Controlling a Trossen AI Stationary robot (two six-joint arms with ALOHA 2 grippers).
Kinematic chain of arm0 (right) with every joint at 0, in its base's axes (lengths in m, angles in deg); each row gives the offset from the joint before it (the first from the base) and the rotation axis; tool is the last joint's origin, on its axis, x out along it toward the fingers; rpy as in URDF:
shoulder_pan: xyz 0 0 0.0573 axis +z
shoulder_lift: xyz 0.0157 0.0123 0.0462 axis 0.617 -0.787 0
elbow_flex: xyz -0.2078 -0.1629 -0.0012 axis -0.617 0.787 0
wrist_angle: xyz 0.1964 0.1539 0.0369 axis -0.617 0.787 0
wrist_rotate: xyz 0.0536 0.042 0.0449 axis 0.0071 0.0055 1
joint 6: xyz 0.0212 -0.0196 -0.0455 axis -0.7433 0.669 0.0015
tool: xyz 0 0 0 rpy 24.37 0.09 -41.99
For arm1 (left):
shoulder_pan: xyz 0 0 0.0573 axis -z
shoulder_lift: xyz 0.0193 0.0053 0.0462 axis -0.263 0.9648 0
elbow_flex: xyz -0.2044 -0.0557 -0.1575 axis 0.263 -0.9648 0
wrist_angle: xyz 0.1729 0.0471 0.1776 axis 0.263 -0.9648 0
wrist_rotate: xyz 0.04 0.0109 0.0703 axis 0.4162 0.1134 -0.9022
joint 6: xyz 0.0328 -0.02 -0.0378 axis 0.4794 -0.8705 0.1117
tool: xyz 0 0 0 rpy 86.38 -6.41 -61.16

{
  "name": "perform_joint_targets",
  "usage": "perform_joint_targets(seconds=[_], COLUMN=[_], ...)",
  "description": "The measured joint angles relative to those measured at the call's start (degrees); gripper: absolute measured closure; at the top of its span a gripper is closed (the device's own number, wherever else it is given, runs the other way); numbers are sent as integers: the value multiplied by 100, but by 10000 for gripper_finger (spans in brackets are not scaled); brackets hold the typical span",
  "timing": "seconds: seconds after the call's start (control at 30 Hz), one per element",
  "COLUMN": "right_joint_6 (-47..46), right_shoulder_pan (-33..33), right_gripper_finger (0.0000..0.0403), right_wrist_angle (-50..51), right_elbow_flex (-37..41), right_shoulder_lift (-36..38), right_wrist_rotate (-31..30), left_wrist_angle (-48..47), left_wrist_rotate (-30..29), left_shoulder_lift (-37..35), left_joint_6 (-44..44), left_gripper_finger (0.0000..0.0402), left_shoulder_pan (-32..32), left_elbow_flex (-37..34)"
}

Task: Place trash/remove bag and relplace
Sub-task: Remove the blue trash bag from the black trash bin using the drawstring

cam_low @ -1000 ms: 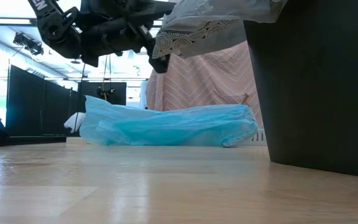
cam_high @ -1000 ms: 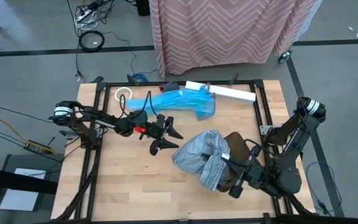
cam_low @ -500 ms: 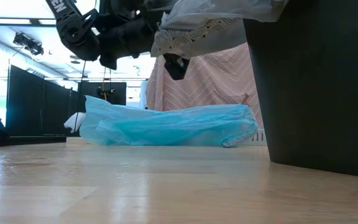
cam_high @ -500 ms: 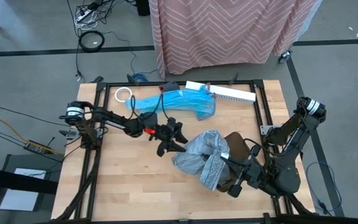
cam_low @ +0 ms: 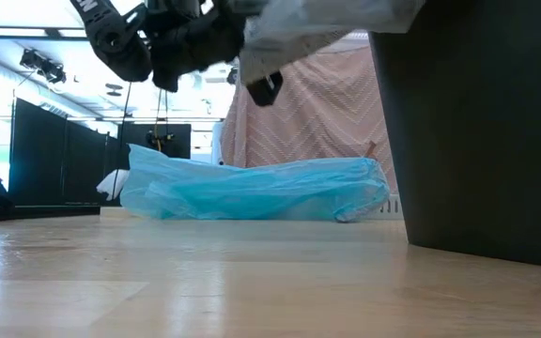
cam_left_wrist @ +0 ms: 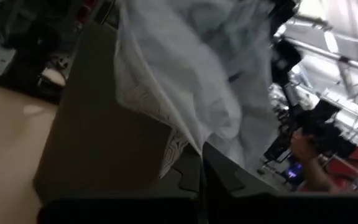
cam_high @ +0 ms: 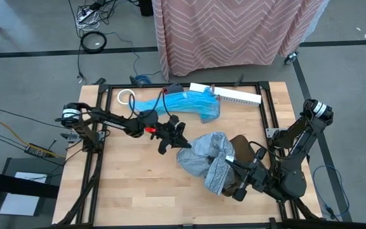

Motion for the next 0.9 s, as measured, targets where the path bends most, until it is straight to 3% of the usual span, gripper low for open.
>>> perform_joint_targets(seconds=[0.27, 0.47, 0.7, 0.9], right_joint_6=[-5, 480, 362, -539], right_shoulder_pan=[-232, -965, -1843, -2205], right_gripper_finger=[403, 403, 403, 403], right_wrist_angle=[5, -355, -231, 638], right_elbow_flex=[0, 0, 1, 2], right_shoulder_lift=[-2, -4, -7, -4], right_wrist_rotate=[80, 1567, 3142, 3331], left_wrist_angle=[24, -1, -634, -969], left_wrist_rotate=[196, 14, -189, -241], left_shoulder_lift=[-801, -1073, -1001, -1001], left_joint_6=[-265, -285, -367, -244], left_gripper_finger=[396, 398, 397, 396], left_shoulder_pan=[-49, -49, -49, -49], left_elbow_flex=[0, 244, 949, 1536])
